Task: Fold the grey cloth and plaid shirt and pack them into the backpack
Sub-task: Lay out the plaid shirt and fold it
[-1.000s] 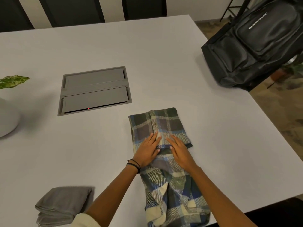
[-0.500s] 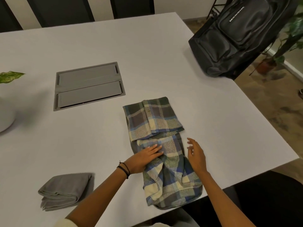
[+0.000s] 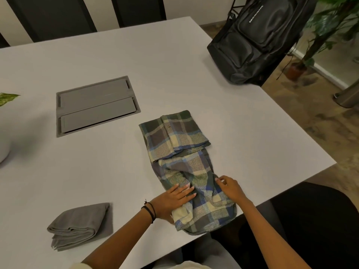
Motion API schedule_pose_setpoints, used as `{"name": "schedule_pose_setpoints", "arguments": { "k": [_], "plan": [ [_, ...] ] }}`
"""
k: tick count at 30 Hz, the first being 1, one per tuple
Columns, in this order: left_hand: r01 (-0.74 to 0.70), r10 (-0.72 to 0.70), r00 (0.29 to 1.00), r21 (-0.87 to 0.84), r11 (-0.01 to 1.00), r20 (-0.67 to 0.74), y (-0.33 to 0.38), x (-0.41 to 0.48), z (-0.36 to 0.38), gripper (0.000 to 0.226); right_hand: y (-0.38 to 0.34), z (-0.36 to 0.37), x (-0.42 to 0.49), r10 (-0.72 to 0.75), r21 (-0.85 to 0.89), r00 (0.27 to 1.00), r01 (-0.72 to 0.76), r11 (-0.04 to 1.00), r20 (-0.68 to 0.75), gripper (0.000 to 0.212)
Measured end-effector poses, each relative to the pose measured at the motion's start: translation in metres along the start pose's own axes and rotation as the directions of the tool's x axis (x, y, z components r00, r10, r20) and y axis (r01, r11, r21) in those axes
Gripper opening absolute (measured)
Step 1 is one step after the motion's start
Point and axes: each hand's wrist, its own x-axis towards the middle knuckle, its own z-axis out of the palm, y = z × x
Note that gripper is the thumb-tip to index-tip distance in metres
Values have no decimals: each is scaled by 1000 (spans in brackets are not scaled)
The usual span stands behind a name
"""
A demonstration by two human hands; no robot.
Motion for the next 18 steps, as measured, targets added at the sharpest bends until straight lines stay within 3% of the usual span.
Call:
{"name": "schedule_pose_setpoints", "arguments": {
  "k": [3,6,8,13,16,18],
  "plan": [
    [-25,23,999,98,995,30,6,-2,9,105,-2,-5,-1,67,-57,980,-57,997,186,25],
    [-16,14,999,45,999,44,10,-2,7,79,-4,-11,-3,105,-108,953,-77,991,284,20],
    [5,-3,999,-55,998,35,11,-1,-2,62,-4,-16,0,114,-127,942,-78,989,315,27],
    [64,-34,995,-329,942,98,8,-4,-25,48,-20,-29,5,134,-74,916,-114,991,377,13],
    [145,-69,984,-501,853,167,6,-6,-43,47,-29,-36,10,122,-78,920,-100,992,373,24],
    [191,-85,978,-647,738,191,1,-12,-57,44,-37,-42,14,111,-68,923,-92,993,368,36]
  ]
}}
